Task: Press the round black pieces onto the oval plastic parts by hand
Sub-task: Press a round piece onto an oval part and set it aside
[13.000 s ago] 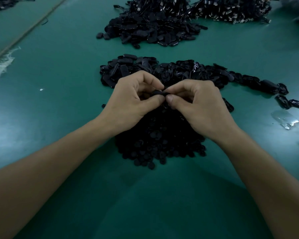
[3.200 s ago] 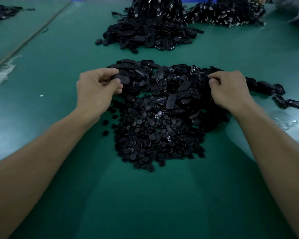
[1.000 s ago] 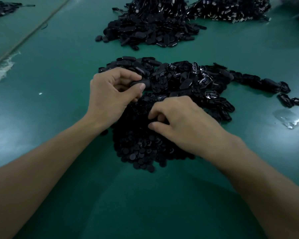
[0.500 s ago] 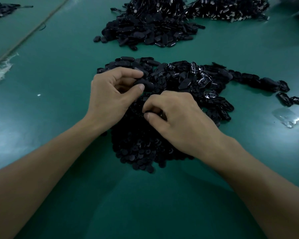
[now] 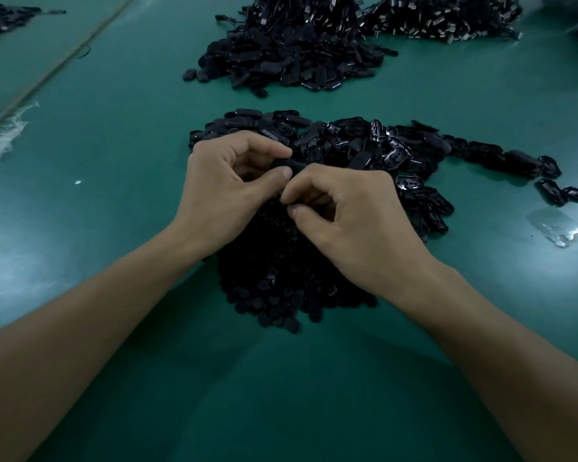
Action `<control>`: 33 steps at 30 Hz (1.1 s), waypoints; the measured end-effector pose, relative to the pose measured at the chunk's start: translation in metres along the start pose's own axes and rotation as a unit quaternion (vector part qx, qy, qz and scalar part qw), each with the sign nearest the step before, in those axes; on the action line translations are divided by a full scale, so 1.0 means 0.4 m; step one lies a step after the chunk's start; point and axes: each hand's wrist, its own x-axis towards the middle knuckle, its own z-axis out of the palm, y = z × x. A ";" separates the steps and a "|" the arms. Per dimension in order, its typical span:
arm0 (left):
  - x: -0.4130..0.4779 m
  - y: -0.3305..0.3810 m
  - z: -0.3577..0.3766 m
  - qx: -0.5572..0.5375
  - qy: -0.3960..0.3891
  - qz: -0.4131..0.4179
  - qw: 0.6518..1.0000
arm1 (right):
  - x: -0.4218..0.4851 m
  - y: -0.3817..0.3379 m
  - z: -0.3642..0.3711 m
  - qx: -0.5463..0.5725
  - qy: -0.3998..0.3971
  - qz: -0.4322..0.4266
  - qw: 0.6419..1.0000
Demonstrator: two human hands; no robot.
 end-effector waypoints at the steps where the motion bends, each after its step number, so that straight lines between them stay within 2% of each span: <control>1: 0.000 0.001 0.000 0.001 -0.001 0.001 1.000 | 0.000 -0.001 -0.001 0.015 0.005 0.009 1.000; 5: -0.001 0.001 0.002 0.005 -0.004 0.001 1.000 | 0.000 -0.003 -0.002 0.063 0.017 0.041 0.997; 12: -0.001 -0.002 0.001 0.004 0.002 -0.005 1.000 | 0.005 0.001 -0.005 0.076 0.026 0.061 0.995; 24: -0.003 0.007 0.001 0.000 -0.011 -0.014 1.000 | 0.005 -0.004 -0.009 0.050 0.029 0.056 0.997; 29: -0.007 0.008 0.003 -0.029 -0.027 -0.023 0.999 | 0.004 -0.008 -0.009 0.037 0.053 0.046 0.997; 33: -0.012 0.010 0.007 -0.044 -0.040 -0.019 0.998 | 0.008 -0.005 -0.011 0.046 0.071 0.073 0.994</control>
